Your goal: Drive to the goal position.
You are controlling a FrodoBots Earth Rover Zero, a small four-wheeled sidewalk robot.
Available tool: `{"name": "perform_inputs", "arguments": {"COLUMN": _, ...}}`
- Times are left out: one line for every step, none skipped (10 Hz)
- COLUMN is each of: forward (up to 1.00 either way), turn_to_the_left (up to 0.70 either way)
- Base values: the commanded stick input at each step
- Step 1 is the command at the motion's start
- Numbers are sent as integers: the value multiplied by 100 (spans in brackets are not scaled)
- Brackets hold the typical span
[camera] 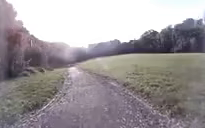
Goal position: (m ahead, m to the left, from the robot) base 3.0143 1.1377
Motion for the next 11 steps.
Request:
{"name": "perform_inputs", "arguments": {"forward": 50, "turn_to_the_left": 0}}
{"name": "perform_inputs", "arguments": {"forward": 50, "turn_to_the_left": 0}}
{"name": "perform_inputs", "arguments": {"forward": 50, "turn_to_the_left": 0}}
{"name": "perform_inputs", "arguments": {"forward": 50, "turn_to_the_left": 0}}
{"name": "perform_inputs", "arguments": {"forward": 50, "turn_to_the_left": 0}}
{"name": "perform_inputs", "arguments": {"forward": 50, "turn_to_the_left": 0}}
{"name": "perform_inputs", "arguments": {"forward": 50, "turn_to_the_left": 0}}
{"name": "perform_inputs", "arguments": {"forward": 50, "turn_to_the_left": 33}}
{"name": "perform_inputs", "arguments": {"forward": 50, "turn_to_the_left": 50}}
{"name": "perform_inputs", "arguments": {"forward": 50, "turn_to_the_left": 50}}
{"name": "perform_inputs", "arguments": {"forward": 50, "turn_to_the_left": 39}}
